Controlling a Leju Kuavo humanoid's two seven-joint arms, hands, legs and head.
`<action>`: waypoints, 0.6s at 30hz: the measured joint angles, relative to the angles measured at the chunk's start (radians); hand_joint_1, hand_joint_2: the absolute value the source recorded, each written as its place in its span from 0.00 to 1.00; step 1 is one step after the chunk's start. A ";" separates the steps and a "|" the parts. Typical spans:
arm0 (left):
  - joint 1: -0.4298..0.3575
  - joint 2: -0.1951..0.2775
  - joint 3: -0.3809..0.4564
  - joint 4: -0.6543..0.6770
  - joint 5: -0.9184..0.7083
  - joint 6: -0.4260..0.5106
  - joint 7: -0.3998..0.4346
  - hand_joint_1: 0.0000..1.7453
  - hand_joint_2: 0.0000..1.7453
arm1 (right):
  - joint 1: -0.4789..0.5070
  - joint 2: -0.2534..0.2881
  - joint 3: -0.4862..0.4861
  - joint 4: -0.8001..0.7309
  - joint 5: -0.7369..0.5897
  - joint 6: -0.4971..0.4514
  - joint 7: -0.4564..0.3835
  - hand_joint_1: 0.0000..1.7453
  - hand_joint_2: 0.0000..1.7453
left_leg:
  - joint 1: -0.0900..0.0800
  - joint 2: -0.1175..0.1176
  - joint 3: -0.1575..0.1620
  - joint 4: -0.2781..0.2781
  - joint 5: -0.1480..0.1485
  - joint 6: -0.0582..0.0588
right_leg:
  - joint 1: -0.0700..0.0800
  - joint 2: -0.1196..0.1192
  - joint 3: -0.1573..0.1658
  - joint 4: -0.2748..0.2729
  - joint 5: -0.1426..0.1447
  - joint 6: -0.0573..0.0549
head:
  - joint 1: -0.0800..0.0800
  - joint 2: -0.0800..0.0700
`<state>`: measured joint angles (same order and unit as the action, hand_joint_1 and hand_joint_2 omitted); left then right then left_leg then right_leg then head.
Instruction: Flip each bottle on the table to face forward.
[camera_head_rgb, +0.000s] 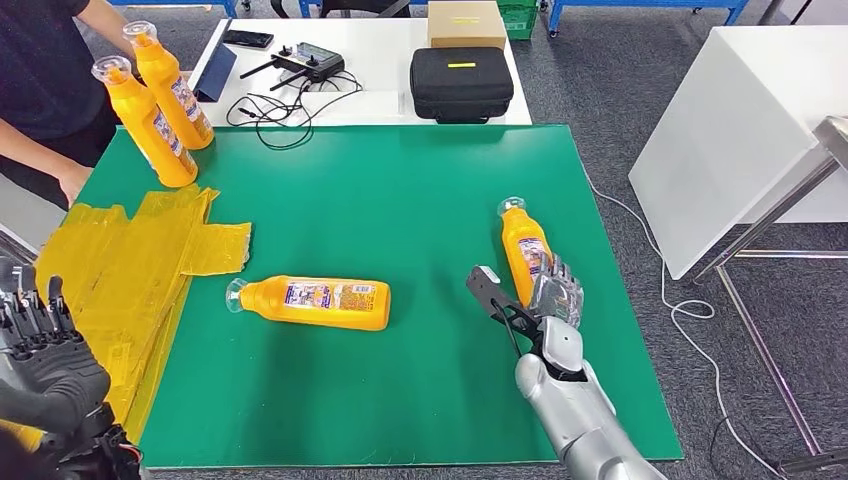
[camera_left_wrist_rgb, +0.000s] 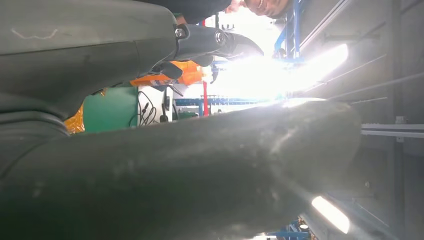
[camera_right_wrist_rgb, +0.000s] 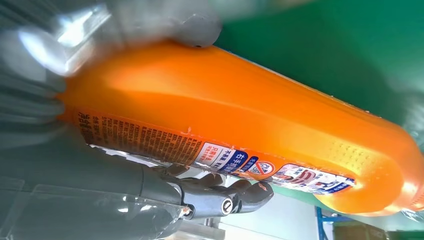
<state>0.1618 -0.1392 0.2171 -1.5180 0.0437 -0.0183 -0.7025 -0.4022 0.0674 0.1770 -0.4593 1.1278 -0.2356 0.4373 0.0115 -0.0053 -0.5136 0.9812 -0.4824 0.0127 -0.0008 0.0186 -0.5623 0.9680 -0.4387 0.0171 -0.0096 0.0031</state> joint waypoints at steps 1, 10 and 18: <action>-0.002 0.000 0.000 0.002 0.000 -0.001 0.000 0.00 0.00 | 0.003 -0.001 -0.005 -0.004 0.003 0.001 0.001 0.00 1.00 | 0.000 0.000 0.000 0.000 0.000 0.000 | 0.000 0.000 0.000 0.000 0.000 0.000 | 0.000 0.000; -0.007 0.000 0.001 0.006 0.000 -0.003 0.000 0.00 0.00 | 0.027 -0.009 -0.055 -0.039 0.019 0.002 0.005 0.00 1.00 | 0.000 0.000 0.000 0.000 0.000 0.000 | 0.000 0.000 0.001 0.000 0.000 0.000 | 0.000 0.000; -0.007 0.000 0.005 0.007 0.000 -0.006 0.000 0.00 0.00 | 0.036 -0.011 -0.093 -0.054 0.032 0.025 0.005 1.00 1.00 | 0.000 0.000 0.001 0.000 0.000 0.000 | 0.000 0.000 0.001 0.000 0.000 0.000 | 0.000 0.000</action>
<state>0.1545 -0.1392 0.2220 -1.5114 0.0433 -0.0239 -0.7026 -0.3667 0.0566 0.0844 -0.5128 1.1602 -0.2105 0.4423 0.0113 -0.0053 -0.5126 0.9812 -0.4824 0.0128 -0.0008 0.0186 -0.5612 0.9679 -0.4387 0.0172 -0.0096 0.0031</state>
